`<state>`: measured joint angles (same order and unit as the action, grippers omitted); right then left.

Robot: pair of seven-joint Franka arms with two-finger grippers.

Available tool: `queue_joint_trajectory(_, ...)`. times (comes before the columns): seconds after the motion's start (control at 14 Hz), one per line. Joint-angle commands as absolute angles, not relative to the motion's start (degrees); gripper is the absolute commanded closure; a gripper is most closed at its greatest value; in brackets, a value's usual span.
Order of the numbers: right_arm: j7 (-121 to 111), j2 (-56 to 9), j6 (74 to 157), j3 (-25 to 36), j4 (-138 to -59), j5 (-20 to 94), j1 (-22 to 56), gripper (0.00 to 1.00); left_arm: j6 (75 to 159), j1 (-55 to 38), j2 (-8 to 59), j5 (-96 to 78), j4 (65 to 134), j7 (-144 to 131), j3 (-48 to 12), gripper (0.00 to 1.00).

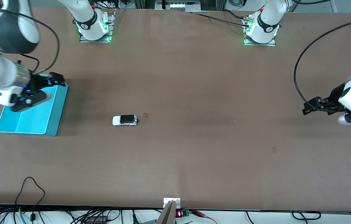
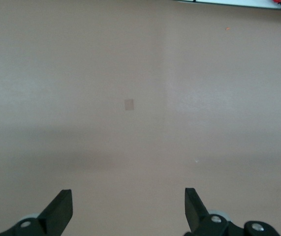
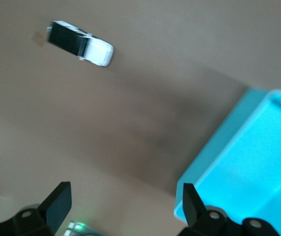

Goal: Wind and store white jeep toy
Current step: 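Reach the right gripper toward the rolled jeep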

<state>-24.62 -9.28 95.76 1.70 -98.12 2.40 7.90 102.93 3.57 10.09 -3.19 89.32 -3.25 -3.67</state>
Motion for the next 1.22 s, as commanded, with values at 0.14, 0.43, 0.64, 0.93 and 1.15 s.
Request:
queue_joint_trajectory(0.14,-38.1,-11.2,103.5,-3.8,-101.9,2.5,7.5,0.0,94.6,3.9,6.6,-3.8,89.4,-6.2,-2.3,0.0)
queue_joint_trajectory(0.43,-50.3,-14.0,114.2,-7.5,-107.3,2.3,7.1,0.0,97.9,5.1,2.3,-3.8,95.5,-4.2,-2.8,0.0)
queue_joint_trajectory(0.64,-51.2,-13.9,123.3,-8.9,-113.9,1.2,7.2,0.0,99.3,5.2,1.1,-3.3,97.5,-1.2,-3.1,0.0)
queue_joint_trajectory(0.93,-50.2,-16.6,131.2,-14.8,-116.5,-7.6,7.6,0.0,98.2,4.7,1.7,-2.8,95.1,-1.6,-3.3,0.0)
queue_joint_trajectory(1.15,-50.5,-20.0,135.1,-15.0,-114.9,-7.9,8.3,0.0,95.0,5.0,1.7,-2.8,92.8,-0.9,-2.6,0.0)
